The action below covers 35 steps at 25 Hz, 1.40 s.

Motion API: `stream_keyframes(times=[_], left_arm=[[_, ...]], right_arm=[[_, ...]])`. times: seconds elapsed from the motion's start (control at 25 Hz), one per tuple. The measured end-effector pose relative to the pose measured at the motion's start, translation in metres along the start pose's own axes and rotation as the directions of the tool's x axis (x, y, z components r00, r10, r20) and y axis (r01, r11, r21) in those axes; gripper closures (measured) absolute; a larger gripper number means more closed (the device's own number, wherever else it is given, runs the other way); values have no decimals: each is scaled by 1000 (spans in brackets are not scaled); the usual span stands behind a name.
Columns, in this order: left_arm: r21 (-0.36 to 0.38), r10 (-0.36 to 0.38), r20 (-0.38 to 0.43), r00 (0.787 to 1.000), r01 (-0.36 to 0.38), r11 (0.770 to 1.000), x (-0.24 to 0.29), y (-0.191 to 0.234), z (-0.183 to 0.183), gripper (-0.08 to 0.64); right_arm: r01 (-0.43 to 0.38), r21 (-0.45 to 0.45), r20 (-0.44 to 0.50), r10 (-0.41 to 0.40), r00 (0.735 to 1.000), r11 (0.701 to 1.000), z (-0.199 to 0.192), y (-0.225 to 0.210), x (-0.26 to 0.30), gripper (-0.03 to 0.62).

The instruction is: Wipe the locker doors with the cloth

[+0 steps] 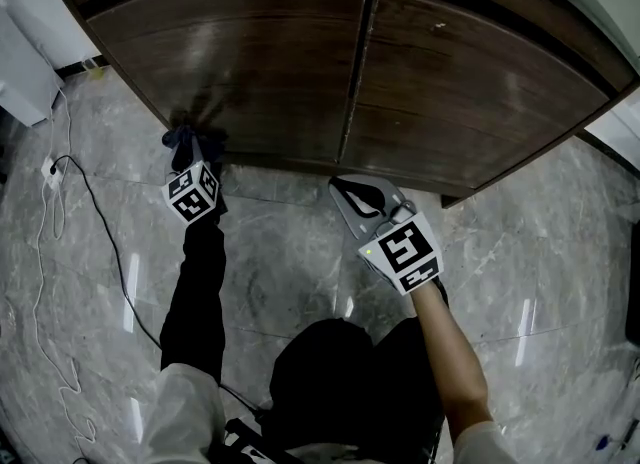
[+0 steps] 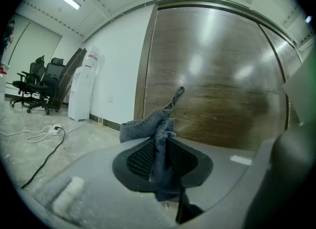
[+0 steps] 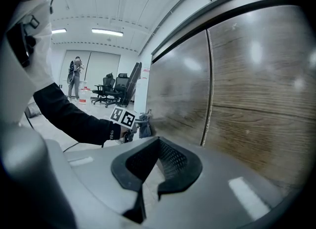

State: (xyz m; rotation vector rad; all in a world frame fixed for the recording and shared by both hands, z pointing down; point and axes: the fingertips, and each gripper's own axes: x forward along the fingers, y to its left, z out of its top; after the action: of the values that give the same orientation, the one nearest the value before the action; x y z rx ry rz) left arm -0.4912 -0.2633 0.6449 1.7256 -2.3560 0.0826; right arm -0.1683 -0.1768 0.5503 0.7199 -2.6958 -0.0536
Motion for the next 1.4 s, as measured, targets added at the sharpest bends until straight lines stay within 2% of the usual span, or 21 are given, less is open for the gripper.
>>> stream_keyframes(times=[0.36, 0.72, 1.12, 1.28, 1.4], left_arm=[[-19, 7, -107, 994, -9, 1000, 7, 2, -49, 489], [-6, -1, -110, 994, 1, 1000, -2, 3, -49, 489], [31, -27, -1, 1000, 27, 999, -72, -5, -1, 490], [95, -79, 43, 996, 75, 993, -107, -27, 42, 491], [121, -98, 52, 994, 91, 988, -142, -55, 81, 491]], right_arm=[[13, 9, -27, -13, 1000, 1000, -11, -6, -3, 588], [19, 16, -24, -19, 1000, 1000, -14, -10, -6, 588], [11, -5, 55, -11, 998, 1000, 5, -16, -31, 587], [9, 2, 106, -9, 994, 1000, 18, -21, -50, 586], [-25, 15, 111, 23, 994, 1000, 34, -23, -77, 588]])
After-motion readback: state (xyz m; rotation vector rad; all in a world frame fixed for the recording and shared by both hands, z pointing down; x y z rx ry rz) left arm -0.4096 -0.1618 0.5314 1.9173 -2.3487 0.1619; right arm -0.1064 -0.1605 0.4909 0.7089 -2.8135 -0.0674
